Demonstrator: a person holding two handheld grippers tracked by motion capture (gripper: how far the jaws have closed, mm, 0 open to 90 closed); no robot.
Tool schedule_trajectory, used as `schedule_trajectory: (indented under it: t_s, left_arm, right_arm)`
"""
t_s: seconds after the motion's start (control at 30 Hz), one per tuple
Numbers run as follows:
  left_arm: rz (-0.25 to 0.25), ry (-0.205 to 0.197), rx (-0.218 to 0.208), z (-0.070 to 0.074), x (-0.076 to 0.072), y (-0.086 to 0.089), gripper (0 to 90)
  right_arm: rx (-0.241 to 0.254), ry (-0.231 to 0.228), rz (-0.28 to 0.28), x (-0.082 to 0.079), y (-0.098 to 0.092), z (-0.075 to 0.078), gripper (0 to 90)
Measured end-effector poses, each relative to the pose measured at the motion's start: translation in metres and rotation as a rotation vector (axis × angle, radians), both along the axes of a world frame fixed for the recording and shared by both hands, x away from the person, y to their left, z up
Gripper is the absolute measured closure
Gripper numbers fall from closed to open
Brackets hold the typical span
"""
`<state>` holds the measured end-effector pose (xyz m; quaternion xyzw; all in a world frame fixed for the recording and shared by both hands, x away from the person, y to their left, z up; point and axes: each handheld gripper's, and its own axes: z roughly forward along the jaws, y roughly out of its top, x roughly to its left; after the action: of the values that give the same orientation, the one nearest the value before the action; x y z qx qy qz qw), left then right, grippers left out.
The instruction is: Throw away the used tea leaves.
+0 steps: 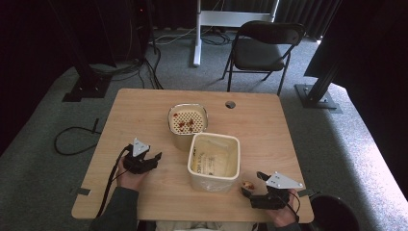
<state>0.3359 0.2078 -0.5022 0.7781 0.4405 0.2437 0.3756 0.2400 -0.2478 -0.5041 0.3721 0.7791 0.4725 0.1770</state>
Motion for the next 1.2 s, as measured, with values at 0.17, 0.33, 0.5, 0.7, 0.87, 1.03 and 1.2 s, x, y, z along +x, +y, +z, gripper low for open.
schedule_trajectory:
  t_s: [0.17,0.33,0.5,0.7,0.87,1.03,1.2]
  left_arm:
    - [-0.002,0.010,0.003,-0.003,0.001,0.000,43.0]
    - [-0.003,0.008,0.007,-0.003,0.001,-0.001,43.0]
    - [-0.002,0.012,0.011,-0.005,0.001,-0.002,43.0]
    - [-0.001,0.011,0.012,-0.005,0.001,-0.001,43.0]
    - [-0.001,0.010,0.012,-0.005,0.001,-0.001,43.0]
    - [-0.002,0.010,0.013,-0.006,0.001,-0.001,43.0]
    - [-0.003,0.015,0.020,-0.008,0.002,-0.002,43.0]
  right_arm:
    - [0.020,-0.003,-0.020,0.008,-0.006,-0.006,22.2]
    - [0.019,-0.027,-0.036,0.017,-0.009,-0.008,22.8]
    - [-0.001,-0.036,-0.035,0.028,-0.006,-0.009,20.6]
    - [-0.021,-0.035,-0.032,0.034,-0.002,-0.013,20.5]
    - [-0.010,-0.023,-0.033,0.033,-0.007,-0.017,24.1]
    - [0.019,-0.030,-0.038,0.033,-0.013,-0.016,29.8]
    - [0.016,-0.052,-0.050,0.035,-0.014,-0.011,30.4]
